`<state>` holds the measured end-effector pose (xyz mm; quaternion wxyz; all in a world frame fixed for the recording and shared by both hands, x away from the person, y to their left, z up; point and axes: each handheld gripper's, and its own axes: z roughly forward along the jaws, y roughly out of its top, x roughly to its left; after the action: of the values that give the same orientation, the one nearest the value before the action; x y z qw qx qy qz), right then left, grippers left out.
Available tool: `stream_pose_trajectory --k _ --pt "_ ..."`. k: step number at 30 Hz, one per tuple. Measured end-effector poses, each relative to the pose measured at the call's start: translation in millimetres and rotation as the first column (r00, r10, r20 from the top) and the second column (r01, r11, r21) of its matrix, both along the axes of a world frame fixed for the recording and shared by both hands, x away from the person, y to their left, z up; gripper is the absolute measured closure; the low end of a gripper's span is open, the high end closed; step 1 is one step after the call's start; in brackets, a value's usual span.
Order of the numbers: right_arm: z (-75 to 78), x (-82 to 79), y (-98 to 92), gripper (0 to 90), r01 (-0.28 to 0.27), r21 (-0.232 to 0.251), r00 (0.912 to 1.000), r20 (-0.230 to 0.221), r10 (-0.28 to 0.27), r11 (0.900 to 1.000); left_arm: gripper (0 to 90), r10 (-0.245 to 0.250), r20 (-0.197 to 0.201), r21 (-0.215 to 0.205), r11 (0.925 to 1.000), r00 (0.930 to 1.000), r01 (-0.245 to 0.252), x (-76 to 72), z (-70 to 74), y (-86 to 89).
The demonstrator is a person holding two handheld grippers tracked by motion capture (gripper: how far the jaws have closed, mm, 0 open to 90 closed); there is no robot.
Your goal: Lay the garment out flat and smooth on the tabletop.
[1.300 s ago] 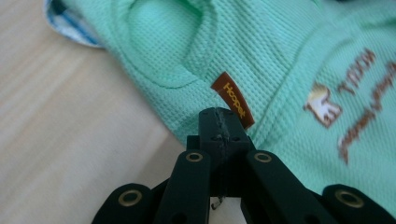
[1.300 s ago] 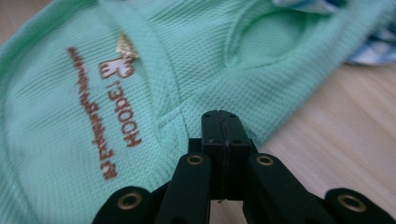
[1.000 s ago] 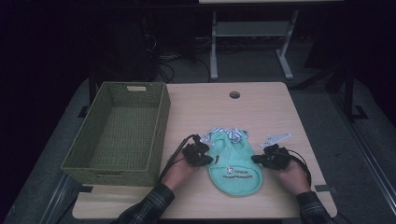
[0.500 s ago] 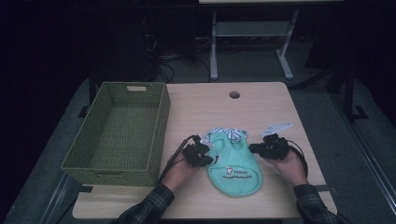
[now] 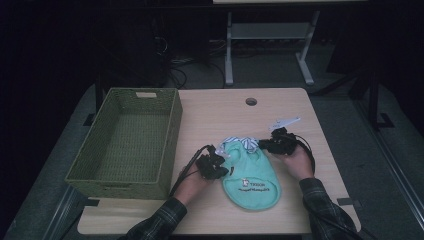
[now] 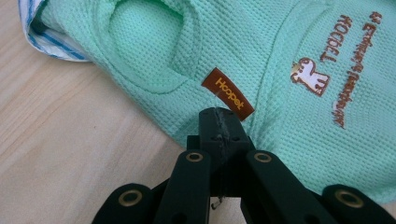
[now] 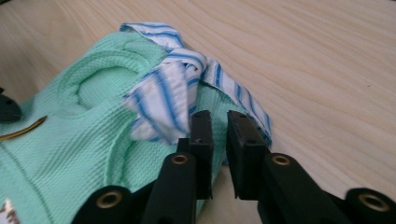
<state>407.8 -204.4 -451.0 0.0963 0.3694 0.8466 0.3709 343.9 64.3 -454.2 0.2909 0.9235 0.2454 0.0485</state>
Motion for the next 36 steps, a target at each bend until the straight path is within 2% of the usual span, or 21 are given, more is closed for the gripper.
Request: stream_pose_trajectory --k 5,7,9,11,14,18,22,25,29,32,36 --pt "-8.4 7.1 3.7 75.1 0.015 -0.001 0.9991 -0.040 -0.015 1.000 89.6 -0.002 -0.001 0.001 1.0000 1.0000 0.002 0.3 0.1 0.0" --pt "-11.1 8.2 3.5 81.3 0.014 0.006 0.9981 -0.061 -0.013 1.000 89.7 -0.003 -0.002 0.003 1.0000 1.0000 0.003 0.3 0.2 -0.1" --pt "-13.6 7.8 4.1 88.1 0.004 -0.001 0.9982 -0.060 -0.004 1.000 89.7 -0.004 -0.005 0.005 1.0000 1.0000 0.004 0.3 0.4 -0.2" --pt "-15.0 7.0 5.3 89.5 0.006 -0.006 0.9983 -0.058 -0.006 1.000 89.7 -0.003 -0.002 0.005 1.0000 1.0000 0.003 0.1 0.3 -0.4" --pt "-11.9 5.7 3.1 90.0 0.017 -0.030 0.9993 -0.032 -0.018 0.999 89.7 -0.003 0.000 0.008 1.0000 1.0000 0.003 -0.3 0.5 -0.8" --pt "-8.9 7.3 -10.1 90.0 0.063 -0.058 0.9980 -0.002 -0.063 0.996 89.7 0.000 0.004 0.009 1.0000 1.0000 0.000 -0.8 0.5 -1.1" --pt "-16.4 8.6 -17.5 90.0 0.076 -0.075 0.9971 -0.007 -0.076 0.994 89.7 0.000 0.001 0.009 1.0000 1.0000 0.000 -0.7 0.5 -0.9" --pt "-17.8 7.3 -21.0 89.6 0.080 -0.047 0.9968 -0.008 -0.080 0.996 89.7 -0.001 0.001 0.006 1.0000 1.0000 0.001 -0.5 0.3 -0.9" --pt "-10.8 -0.9 -22.9 88.4 0.073 0.007 0.9972 0.012 -0.073 0.997 89.7 -0.002 0.001 0.004 1.0000 1.0000 0.002 -0.2 0.2 -1.0" --pt "-6.0 -7.1 -23.1 87.8 0.062 0.021 0.9977 0.026 -0.062 0.998 89.6 -0.002 -0.003 -0.004 1.0000 1.0000 0.002 0.8 -0.3 -0.1" --pt "-2.1 -14.4 -23.7 84.5 0.053 0.034 0.9982 0.027 -0.054 0.998 87.5 -0.001 -0.036 -0.036 0.9993 0.9994 -0.001 3.5 -1.0 2.7"
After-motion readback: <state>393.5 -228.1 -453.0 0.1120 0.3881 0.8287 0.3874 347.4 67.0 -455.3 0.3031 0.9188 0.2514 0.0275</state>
